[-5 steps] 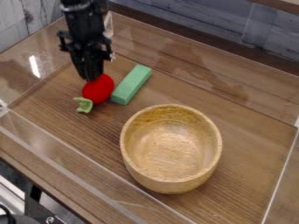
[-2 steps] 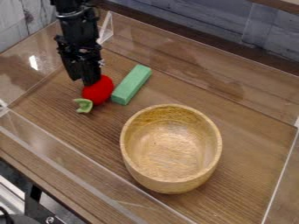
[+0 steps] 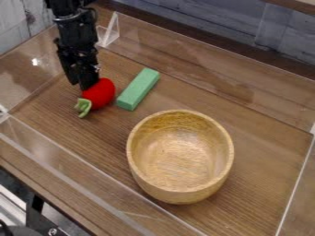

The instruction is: Move the red fruit to the left

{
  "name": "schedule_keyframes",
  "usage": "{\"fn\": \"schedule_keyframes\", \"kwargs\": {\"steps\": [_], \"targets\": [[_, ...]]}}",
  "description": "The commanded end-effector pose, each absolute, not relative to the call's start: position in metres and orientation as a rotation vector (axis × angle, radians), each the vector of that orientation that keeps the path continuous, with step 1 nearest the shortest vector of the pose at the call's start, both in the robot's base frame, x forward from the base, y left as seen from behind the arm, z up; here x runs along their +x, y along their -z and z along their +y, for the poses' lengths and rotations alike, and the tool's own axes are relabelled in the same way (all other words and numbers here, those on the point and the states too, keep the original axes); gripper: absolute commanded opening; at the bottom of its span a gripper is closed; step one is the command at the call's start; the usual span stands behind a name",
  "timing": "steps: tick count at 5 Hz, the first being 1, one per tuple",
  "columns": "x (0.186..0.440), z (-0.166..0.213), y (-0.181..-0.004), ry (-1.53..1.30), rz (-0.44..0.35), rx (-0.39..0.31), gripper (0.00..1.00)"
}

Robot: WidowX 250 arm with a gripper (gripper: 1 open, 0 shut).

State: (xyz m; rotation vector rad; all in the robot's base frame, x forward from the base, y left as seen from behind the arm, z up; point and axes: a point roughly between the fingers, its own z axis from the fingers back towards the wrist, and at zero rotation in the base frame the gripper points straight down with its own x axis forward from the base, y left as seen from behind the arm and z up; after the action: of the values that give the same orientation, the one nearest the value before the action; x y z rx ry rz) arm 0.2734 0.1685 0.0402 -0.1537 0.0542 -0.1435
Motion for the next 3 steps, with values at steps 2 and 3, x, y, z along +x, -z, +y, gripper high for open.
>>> {"fn": "schedule_keyframes", "kwargs": {"steps": [2,3], "targets": [[0.290,0.177,-0.039,0.276,0.021,-0.127,1.00],[0.297,0.191,-0.035,0.348,0.019,-0.134,1.00]]}}
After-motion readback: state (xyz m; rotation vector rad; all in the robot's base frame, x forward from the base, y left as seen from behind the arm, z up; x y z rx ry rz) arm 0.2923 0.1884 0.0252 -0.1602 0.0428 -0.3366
